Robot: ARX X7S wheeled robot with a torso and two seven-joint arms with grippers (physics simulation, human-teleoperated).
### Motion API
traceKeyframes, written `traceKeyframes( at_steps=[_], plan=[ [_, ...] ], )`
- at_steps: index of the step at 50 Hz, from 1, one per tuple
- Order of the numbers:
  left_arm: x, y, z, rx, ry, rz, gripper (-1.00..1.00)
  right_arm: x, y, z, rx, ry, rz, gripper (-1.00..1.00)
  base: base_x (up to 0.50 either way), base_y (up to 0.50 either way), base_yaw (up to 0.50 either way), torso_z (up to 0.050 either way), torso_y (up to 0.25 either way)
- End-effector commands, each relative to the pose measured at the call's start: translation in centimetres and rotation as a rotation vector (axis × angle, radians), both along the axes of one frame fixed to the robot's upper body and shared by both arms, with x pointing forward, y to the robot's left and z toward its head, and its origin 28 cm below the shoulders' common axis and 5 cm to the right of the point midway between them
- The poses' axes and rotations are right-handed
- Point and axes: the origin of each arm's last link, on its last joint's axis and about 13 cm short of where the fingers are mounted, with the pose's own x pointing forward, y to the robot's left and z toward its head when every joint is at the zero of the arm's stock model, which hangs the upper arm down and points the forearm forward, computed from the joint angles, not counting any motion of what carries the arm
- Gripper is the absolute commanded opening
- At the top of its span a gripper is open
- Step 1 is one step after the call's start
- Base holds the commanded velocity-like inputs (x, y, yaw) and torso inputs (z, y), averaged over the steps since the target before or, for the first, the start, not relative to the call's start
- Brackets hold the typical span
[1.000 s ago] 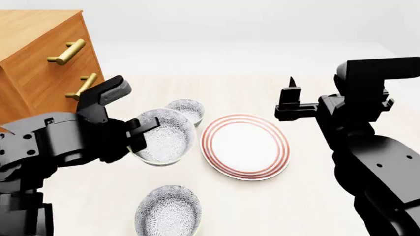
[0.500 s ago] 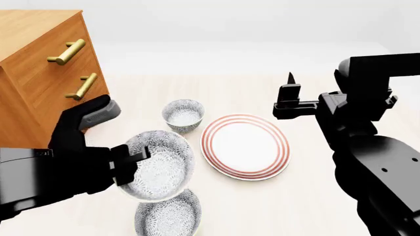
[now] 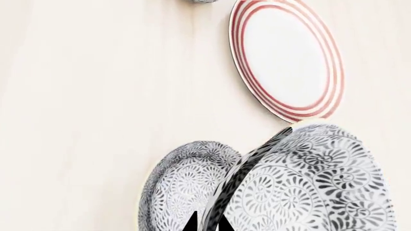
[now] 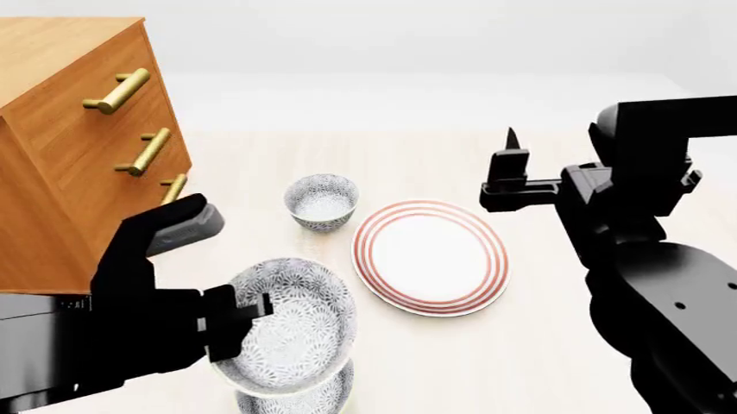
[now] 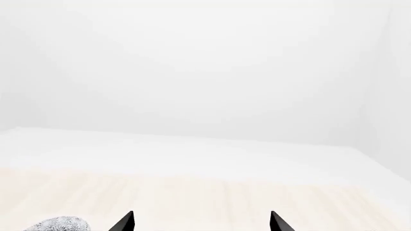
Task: Stack the bowl in the middle on the bowl at the back.
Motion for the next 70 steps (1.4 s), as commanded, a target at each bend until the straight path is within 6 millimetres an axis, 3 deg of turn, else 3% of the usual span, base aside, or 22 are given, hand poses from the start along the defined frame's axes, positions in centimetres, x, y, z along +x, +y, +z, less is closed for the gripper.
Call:
traceKeyframes(
  at_steps=[1,36,70],
  plan=[
    [0.1,-0.4,-0.8,0.012,0.008,-0.018,-1.00,-0.2,-0.1,-0.1,0.002,0.002,-0.001,1.00,0.00,0.00,0.00,0.000,0.000],
    [0.7,-0.9,-4.1,0.085,0.026,-0.005,-1.00,-0.4,-0.3,-0.7,0.005,0.020,-0.010,1.00,0.00,0.00,0.00,0.000,0.000],
    [1.2,-1.2,-5.9,0.117,0.038,-0.002,-1.00,-0.1,-0.3,-1.2,0.011,0.035,-0.008,1.00,0.00,0.00,0.00,0.000,0.000]
  ],
)
